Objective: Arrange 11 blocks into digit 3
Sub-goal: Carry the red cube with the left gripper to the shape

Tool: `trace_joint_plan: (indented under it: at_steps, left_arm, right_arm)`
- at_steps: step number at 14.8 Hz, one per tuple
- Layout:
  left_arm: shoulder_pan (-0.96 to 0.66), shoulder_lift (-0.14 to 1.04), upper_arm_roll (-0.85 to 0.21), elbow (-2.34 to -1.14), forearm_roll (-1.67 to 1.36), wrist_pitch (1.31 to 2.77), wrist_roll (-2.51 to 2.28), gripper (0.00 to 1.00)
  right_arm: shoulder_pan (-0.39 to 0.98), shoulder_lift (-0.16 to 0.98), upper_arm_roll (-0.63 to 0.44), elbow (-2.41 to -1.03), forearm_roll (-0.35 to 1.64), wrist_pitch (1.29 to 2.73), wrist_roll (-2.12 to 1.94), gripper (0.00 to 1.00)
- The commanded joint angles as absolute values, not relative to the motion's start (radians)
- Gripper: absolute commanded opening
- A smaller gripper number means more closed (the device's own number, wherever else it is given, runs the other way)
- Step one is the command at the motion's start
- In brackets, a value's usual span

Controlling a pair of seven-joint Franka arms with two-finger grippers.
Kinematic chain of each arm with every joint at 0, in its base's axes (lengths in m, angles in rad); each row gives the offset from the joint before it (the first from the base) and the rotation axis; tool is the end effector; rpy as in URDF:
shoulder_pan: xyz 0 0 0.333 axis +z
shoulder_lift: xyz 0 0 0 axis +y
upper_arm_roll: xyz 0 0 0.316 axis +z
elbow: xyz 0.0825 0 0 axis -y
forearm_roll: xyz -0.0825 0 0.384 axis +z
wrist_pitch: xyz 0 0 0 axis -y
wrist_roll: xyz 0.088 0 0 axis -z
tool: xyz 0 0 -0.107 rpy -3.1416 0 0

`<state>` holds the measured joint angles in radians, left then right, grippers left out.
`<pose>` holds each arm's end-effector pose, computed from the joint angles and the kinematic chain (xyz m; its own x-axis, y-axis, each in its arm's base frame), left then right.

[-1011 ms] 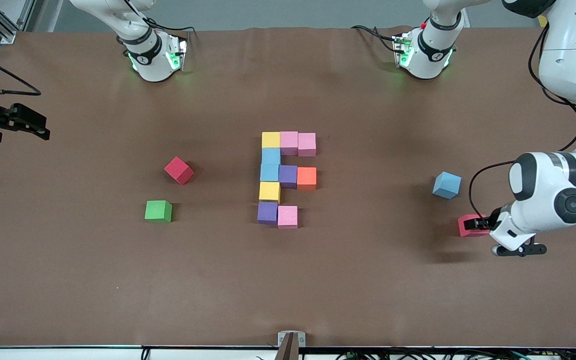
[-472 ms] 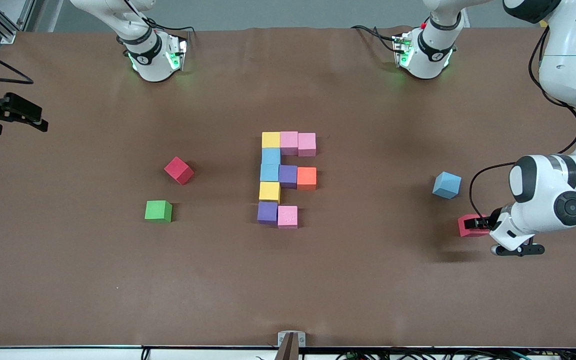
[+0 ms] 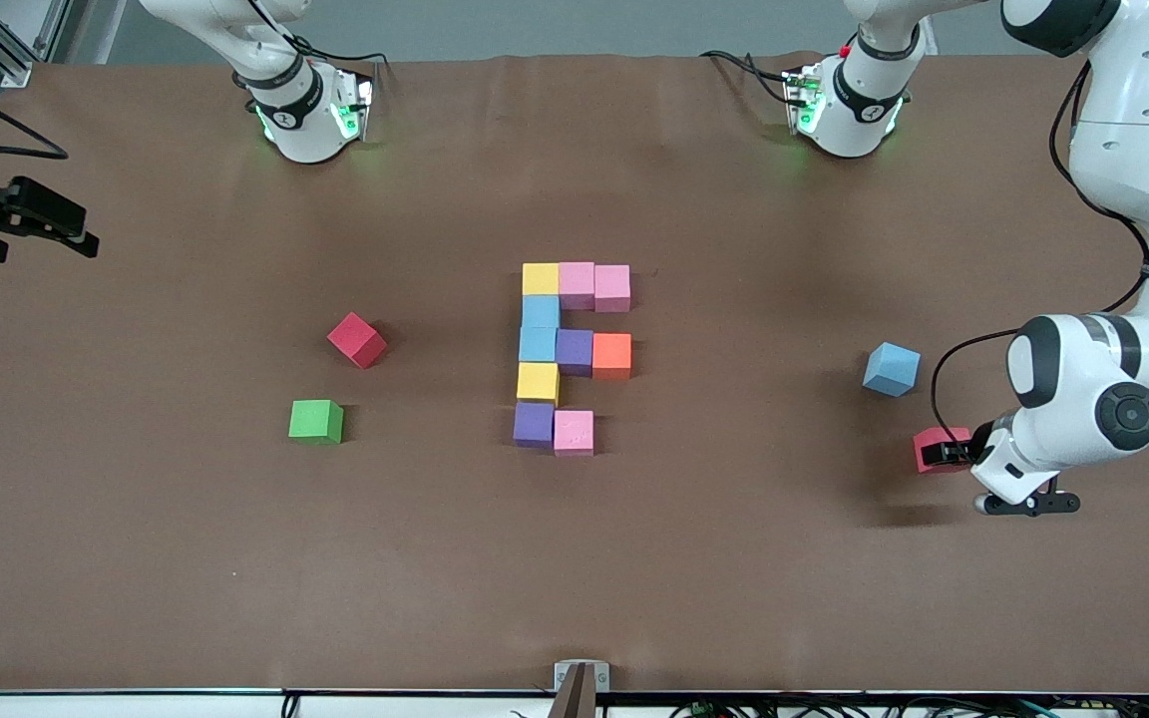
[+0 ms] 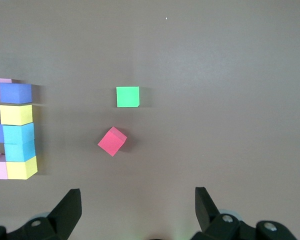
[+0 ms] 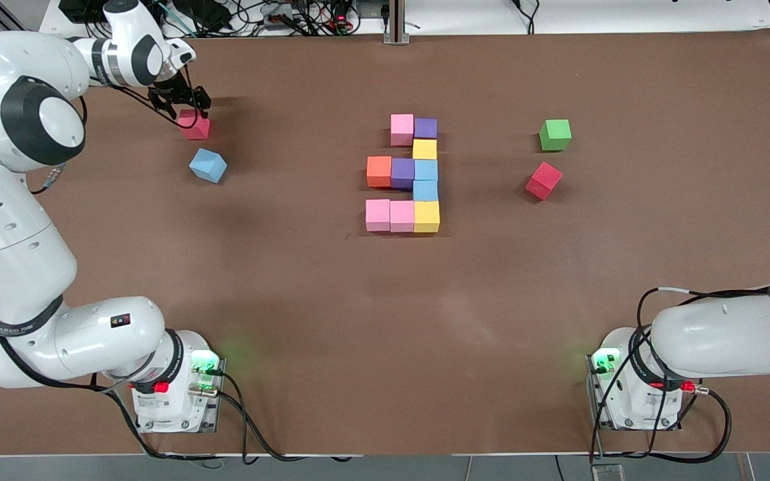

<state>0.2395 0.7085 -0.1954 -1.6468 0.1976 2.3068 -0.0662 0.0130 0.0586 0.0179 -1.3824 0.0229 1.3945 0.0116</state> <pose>0.6809 0.0490 0.2025 0.9994 0.0192 -0.0302 0.0187 -0.9997 -0.0173 0.5535 0.0195 0.6642 0.9986 0.0233 -0.0467 0.0222 -0.9995 -0.0232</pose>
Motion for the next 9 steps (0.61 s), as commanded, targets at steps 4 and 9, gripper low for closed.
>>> trace_joint_plan:
  at_steps: [4, 9]
  left_arm:
    - [0.244, 0.721, -0.201, -1.654, 0.193, 2.324, -0.075, 0.46]
    - [0.239, 0.666, -0.225, -1.655, 0.163, 2.295, -0.192, 0.06]
  right_arm:
    - [0.02, 0.038, 0.017, -1.407, -0.002, 1.396, 0.041, 1.0]
    - [0.015, 0.041, 0.015, -1.41, 0.006, 1.393, 0.041, 1.0]
